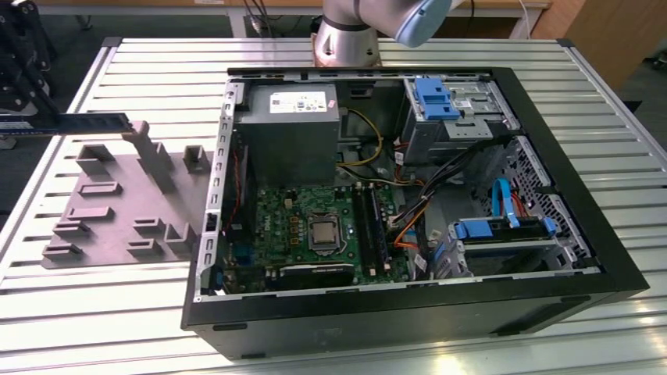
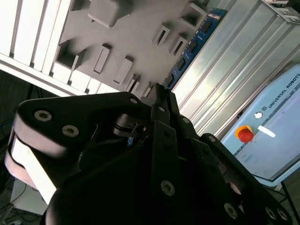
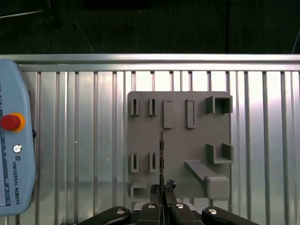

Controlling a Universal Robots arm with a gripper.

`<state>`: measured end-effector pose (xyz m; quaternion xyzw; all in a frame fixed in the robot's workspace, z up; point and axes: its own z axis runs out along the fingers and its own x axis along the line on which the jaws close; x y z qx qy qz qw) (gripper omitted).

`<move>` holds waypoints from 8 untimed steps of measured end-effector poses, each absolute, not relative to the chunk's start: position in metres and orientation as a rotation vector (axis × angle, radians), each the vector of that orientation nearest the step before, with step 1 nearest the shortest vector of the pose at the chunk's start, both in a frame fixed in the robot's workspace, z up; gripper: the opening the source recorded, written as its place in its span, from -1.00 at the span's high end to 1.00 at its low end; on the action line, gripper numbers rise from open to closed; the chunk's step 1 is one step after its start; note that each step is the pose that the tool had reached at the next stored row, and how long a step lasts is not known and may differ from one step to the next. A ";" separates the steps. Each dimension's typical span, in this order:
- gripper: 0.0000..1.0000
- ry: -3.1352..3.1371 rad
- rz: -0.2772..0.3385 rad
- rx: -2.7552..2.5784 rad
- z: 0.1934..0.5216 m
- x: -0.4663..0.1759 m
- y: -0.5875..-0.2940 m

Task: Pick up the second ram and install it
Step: 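Pick up the second ram and move it above second insertion slot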

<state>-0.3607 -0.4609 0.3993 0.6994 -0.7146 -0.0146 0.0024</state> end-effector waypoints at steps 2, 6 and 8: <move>0.72 -2.241 -0.046 2.194 0.399 -0.359 -0.461; 0.72 -2.241 -0.046 2.194 0.399 -0.356 -0.461; 0.72 -2.241 -0.046 2.194 0.399 -0.355 -0.461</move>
